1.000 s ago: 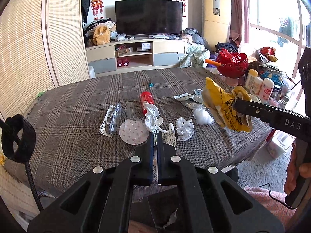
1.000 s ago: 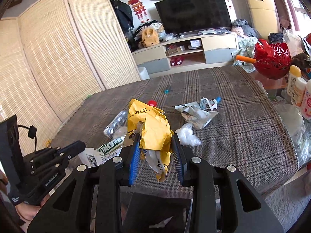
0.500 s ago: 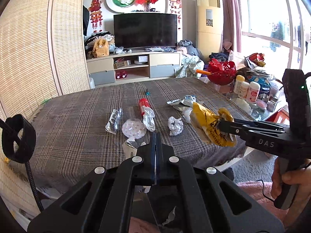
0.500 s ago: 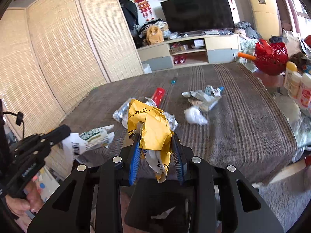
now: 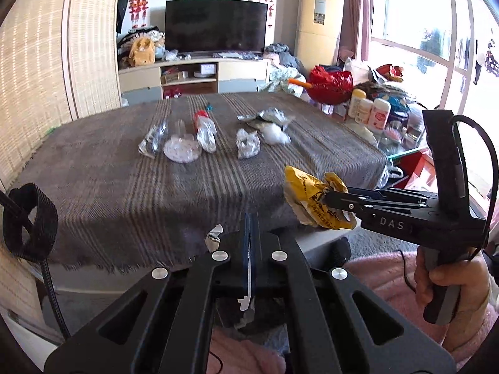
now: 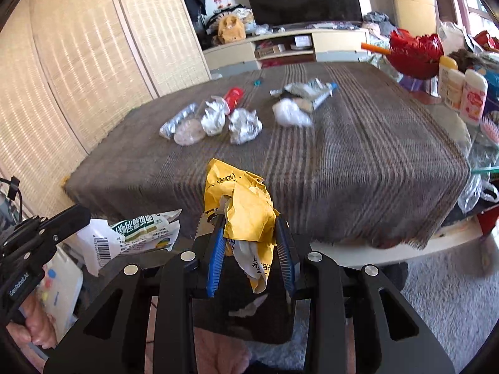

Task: Collect trash
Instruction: 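Drop the yellow wrapper and white packet into the black bin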

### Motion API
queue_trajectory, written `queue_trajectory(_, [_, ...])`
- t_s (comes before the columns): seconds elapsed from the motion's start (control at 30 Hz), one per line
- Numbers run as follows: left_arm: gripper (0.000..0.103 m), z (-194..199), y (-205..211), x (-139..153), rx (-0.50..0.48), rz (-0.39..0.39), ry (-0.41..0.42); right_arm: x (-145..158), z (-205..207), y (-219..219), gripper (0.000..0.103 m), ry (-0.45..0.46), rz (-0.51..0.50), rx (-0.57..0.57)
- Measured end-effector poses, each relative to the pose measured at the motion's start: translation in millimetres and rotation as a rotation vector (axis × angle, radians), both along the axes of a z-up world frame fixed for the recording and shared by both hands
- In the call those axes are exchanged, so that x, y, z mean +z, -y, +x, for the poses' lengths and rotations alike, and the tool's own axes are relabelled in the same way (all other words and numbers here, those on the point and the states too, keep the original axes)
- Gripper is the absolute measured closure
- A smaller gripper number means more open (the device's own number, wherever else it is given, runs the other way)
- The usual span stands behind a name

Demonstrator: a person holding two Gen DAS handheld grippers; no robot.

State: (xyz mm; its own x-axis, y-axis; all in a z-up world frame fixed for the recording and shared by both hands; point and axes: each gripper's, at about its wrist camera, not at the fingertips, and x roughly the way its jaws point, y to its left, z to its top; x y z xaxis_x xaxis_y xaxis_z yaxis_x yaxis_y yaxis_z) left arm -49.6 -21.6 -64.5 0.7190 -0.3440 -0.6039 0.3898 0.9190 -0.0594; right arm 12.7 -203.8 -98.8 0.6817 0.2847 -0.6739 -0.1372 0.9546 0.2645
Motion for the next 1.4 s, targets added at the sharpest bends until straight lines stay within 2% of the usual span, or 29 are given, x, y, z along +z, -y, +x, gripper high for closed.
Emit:
queue_trajectory(0.27, [0.103,17,5,-54,-0.001,-0.007,-0.138,-44,10,-8,0.070,-0.115,0.003,-0.007])
queue_trajectory(0.47, [0.103,33,6,-94,-0.009,-0.020,-0.255,-63,13,-12,0.070,-0.162,-0.007,-0.010])
queue_trajectory(0.6, [0.103,41,5,-111,-0.007,-0.017,-0.298,-72,16,-13,0.068,-0.187,-0.001,-0.009])
queue_trajectory(0.7, [0.101,46,3,-119,0.003,-0.005,-0.323,-75,22,-13,0.059,-0.198,-0.003,-0.016])
queue_trajectory(0.77, [0.099,48,1,-121,0.012,0.004,-0.332,-76,23,-13,0.042,-0.199,-0.002,-0.019])
queue_trajectory(0.83, [0.072,51,1,-121,0.028,0.021,-0.332,-77,23,-13,0.035,-0.194,-0.004,-0.023])
queue_trajectory(0.9, [0.066,51,0,-120,0.037,0.035,-0.319,-75,24,-12,0.033,-0.191,0.002,-0.027])
queue_trajectory(0.97, [0.062,51,-1,-119,0.037,0.037,-0.320,-74,24,-9,0.026,-0.187,0.006,-0.041])
queue_trajectory(1.17, [0.034,49,-6,-107,0.048,0.056,-0.282,-69,22,3,0.005,-0.169,0.013,-0.091])
queue_trajectory(1.23, [0.018,48,-9,-102,0.051,0.054,-0.268,-68,23,5,0.004,-0.170,0.021,-0.093])
queue_trajectory(1.4, [0.008,52,-16,-86,0.074,0.064,-0.231,-51,26,10,0.004,-0.164,0.080,-0.064])
